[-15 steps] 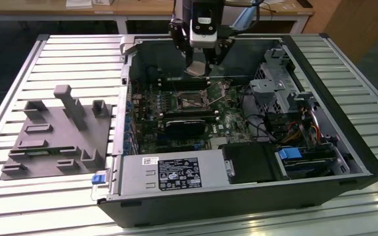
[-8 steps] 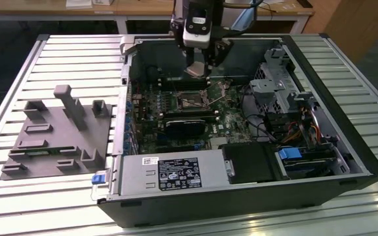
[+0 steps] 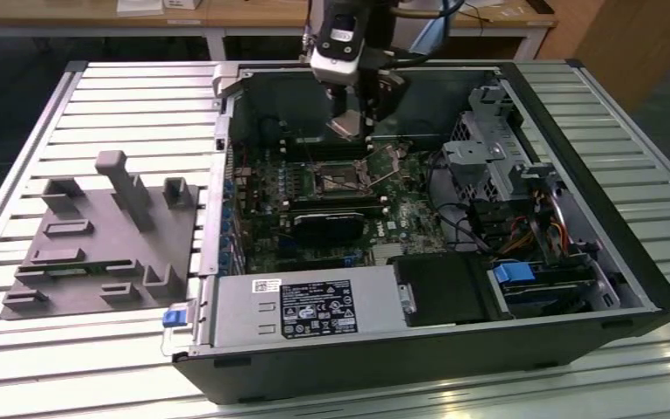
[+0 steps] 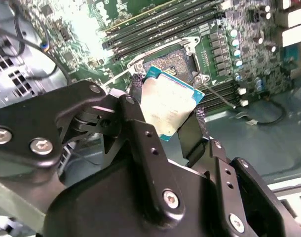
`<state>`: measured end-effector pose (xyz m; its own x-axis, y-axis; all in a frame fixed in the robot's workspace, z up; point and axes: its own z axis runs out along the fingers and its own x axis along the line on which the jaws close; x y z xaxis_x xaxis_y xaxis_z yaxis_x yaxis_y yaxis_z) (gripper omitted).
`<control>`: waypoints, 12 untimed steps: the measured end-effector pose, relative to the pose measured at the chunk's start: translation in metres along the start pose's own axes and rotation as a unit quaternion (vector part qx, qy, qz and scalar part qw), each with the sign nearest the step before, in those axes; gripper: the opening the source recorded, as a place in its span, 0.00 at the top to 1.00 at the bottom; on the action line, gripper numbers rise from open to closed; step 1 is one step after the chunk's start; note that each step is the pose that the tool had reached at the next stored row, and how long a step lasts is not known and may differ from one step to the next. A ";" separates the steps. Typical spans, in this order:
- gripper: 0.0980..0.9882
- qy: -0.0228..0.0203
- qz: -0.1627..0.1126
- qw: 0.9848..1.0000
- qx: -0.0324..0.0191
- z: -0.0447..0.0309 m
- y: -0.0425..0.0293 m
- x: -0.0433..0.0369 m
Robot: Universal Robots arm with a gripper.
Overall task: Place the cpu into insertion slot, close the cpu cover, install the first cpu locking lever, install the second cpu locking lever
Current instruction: 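Place the cpu into insertion slot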
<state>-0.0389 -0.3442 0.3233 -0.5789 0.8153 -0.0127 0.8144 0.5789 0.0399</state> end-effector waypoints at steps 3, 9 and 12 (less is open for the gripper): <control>0.50 -0.001 0.028 1.000 0.000 0.0004 0.0000 0.0000; 0.50 -0.003 0.082 0.997 0.001 0.0012 0.0000 0.0000; 0.50 -0.004 0.109 0.994 0.001 0.0017 -0.0001 0.0000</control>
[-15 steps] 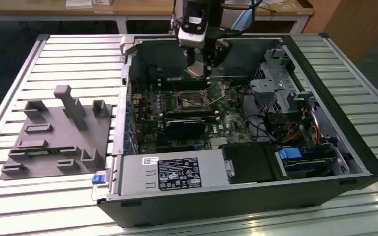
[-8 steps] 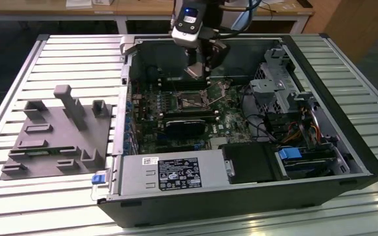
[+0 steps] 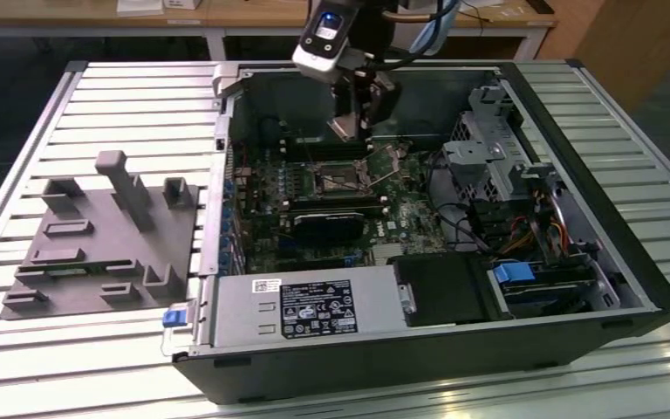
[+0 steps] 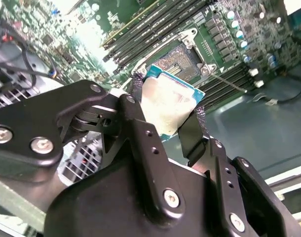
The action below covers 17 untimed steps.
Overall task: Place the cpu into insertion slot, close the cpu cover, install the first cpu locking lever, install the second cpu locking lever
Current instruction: 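Place the cpu into insertion slot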
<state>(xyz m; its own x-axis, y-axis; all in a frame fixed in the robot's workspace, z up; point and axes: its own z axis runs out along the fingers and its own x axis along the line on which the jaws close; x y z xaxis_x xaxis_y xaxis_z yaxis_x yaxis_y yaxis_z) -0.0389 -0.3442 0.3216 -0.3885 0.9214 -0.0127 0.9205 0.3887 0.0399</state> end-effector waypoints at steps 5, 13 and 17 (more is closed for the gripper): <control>0.50 -0.002 0.046 0.999 0.001 0.0010 0.0000 0.0000; 0.50 -0.005 0.118 0.993 0.002 0.0041 -0.0002 0.0001; 0.50 -0.006 0.154 0.988 0.002 0.0075 -0.0003 0.0001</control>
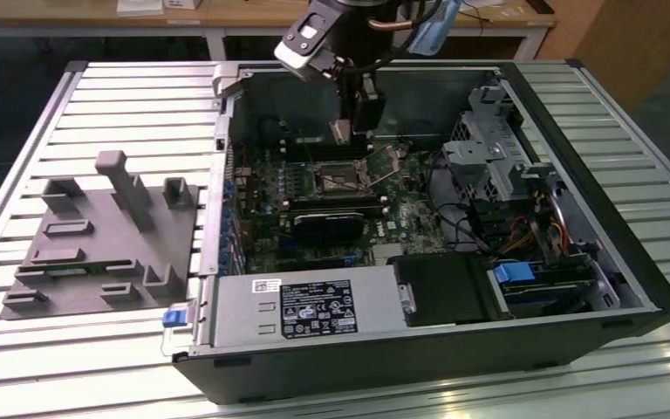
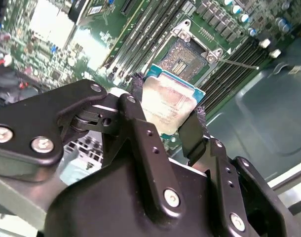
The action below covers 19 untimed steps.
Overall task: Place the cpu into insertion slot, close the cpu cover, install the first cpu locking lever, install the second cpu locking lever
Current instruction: 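Place the cpu into insertion slot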
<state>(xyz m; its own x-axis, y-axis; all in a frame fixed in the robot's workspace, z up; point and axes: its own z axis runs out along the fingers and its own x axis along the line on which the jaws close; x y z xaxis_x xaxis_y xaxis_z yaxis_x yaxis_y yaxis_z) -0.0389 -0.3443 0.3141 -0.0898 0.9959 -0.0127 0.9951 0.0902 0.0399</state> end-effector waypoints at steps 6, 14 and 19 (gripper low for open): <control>0.50 -0.002 0.047 0.999 0.001 0.0090 -0.0004 0.0003; 0.50 -0.002 0.050 0.999 0.001 0.0236 -0.0008 0.0010; 0.50 -0.002 0.048 0.999 0.001 0.0305 -0.0009 0.0018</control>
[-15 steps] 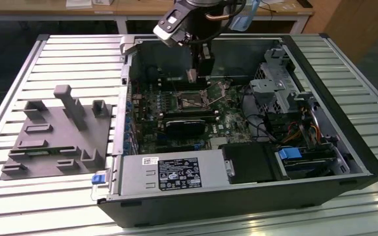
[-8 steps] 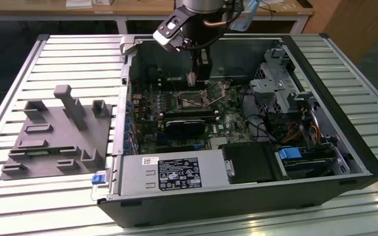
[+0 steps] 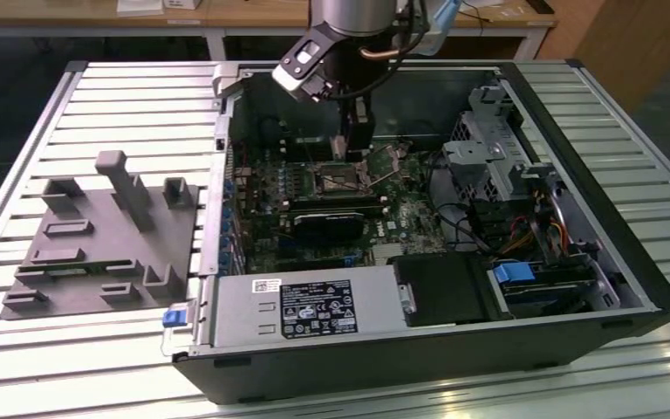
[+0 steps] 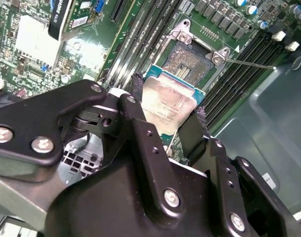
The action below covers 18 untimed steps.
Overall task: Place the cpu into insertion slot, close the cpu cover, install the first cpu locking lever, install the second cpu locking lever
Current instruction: 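Place the cpu into insertion slot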
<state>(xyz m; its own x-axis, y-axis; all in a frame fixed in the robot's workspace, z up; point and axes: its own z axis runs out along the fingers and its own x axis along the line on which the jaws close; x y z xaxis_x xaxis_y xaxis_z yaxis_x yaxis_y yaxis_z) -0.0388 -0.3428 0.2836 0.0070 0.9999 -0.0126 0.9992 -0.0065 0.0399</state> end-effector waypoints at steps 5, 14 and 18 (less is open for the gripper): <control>0.50 0.000 -0.001 1.000 0.000 0.0070 -0.0003 0.0008; 0.50 0.000 -0.002 1.000 0.000 0.0171 -0.0007 0.0025; 0.50 0.000 -0.003 1.000 0.000 0.0222 -0.0009 0.0034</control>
<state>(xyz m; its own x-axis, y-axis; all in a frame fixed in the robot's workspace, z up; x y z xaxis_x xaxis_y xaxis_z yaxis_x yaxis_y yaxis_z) -0.0388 -0.3397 0.2613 0.0003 0.9999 -0.0126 0.9992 0.0002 0.0399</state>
